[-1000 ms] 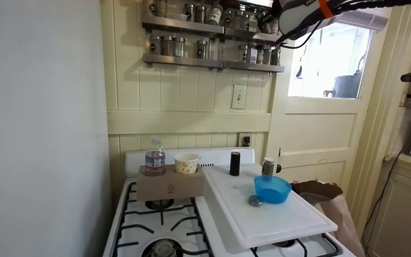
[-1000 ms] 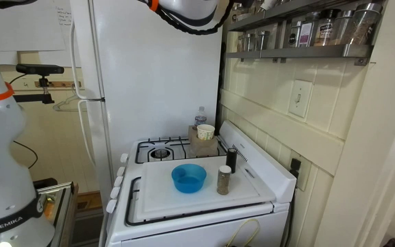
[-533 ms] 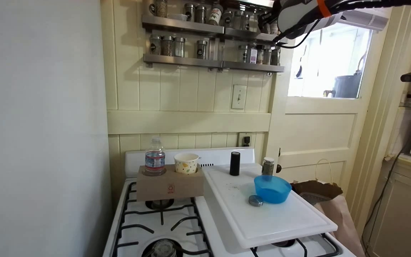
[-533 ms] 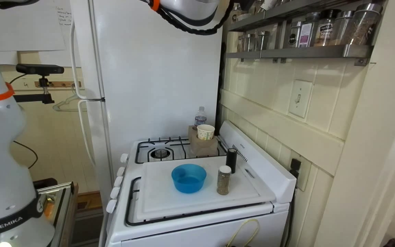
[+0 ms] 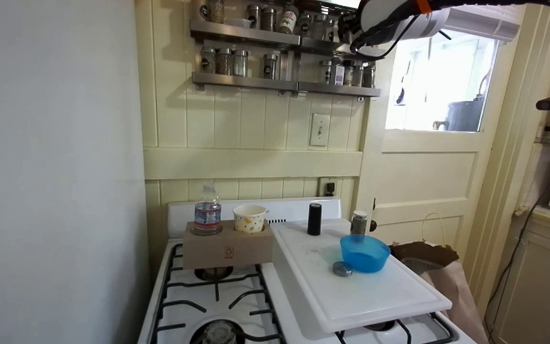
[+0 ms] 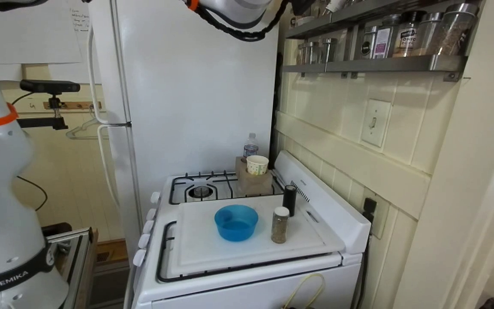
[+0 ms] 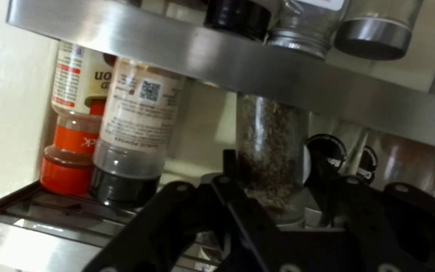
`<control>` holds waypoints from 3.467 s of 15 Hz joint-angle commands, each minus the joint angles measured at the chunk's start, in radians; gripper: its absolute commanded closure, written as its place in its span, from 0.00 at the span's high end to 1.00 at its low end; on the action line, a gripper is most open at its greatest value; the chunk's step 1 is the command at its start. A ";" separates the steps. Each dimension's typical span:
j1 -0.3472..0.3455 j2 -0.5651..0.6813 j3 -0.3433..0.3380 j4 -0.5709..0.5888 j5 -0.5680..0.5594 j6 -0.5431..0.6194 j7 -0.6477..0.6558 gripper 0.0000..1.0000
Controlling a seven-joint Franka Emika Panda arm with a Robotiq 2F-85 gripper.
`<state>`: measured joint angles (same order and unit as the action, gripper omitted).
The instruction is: Pick up a spice bottle and shake it into the blue bowl
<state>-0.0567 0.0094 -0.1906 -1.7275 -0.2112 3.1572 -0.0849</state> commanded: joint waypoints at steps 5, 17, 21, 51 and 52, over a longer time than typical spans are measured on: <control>-0.012 -0.018 0.018 0.046 0.125 -0.170 -0.036 0.23; -0.020 0.003 -0.001 0.131 0.338 -0.305 -0.081 0.24; -0.018 -0.002 0.000 0.150 0.383 -0.365 -0.119 0.88; -0.026 -0.081 -0.011 0.045 0.410 -0.313 -0.257 0.00; -0.023 -0.074 -0.012 0.047 0.423 -0.297 -0.274 0.00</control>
<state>-0.0879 -0.0724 -0.1969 -1.6630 0.1699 2.8075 -0.3002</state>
